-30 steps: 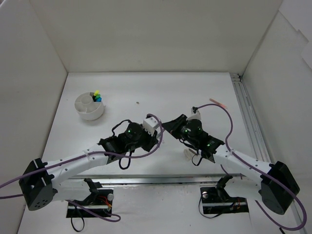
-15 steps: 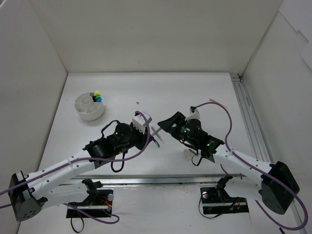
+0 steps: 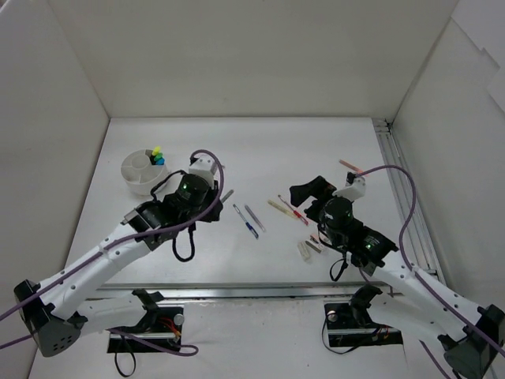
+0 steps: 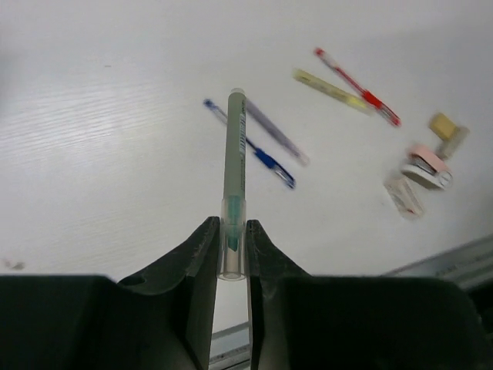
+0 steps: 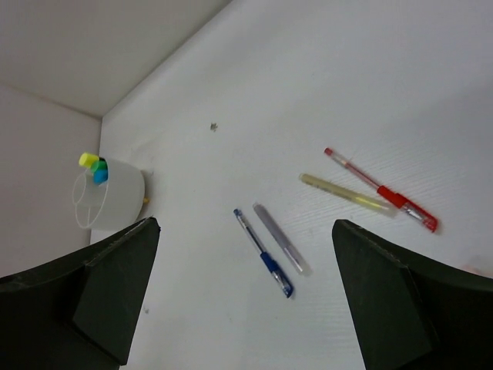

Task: Sort the stationery into containers
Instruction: Place the pen in the storage box.

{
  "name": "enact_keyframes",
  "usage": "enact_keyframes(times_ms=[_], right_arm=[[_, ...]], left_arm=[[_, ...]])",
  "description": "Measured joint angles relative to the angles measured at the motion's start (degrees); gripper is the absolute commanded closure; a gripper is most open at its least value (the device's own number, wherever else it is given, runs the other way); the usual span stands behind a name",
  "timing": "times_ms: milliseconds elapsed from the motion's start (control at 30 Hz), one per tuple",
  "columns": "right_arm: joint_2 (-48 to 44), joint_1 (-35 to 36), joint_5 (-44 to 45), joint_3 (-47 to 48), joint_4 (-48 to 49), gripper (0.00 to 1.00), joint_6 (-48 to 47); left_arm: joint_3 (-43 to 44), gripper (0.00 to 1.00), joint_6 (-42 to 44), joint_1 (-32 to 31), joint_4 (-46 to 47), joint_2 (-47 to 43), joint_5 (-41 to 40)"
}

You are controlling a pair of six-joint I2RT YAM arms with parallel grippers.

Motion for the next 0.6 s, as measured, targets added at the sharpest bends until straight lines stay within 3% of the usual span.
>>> enact_keyframes(times_ms=[233, 367, 600], right_arm=[[-5.1, -0.4, 8.2, -0.6, -5.1, 0.06, -2.0], [-4.4, -0.5, 9.8, -0.8, -7.5, 0.06, -3.1], [-2.1, -1.4, 10.9, -0.7, -9.0, 0.05, -4.8]], left_arm=[[13.2, 1.00, -9.0, 18.8, -18.3, 8.9, -1.4], [16.0, 1.00, -11.0, 29.9, -24.2, 12.2, -0.5], [22.8, 1.00, -12.6, 38.7, -29.0, 20.5, -0.4]])
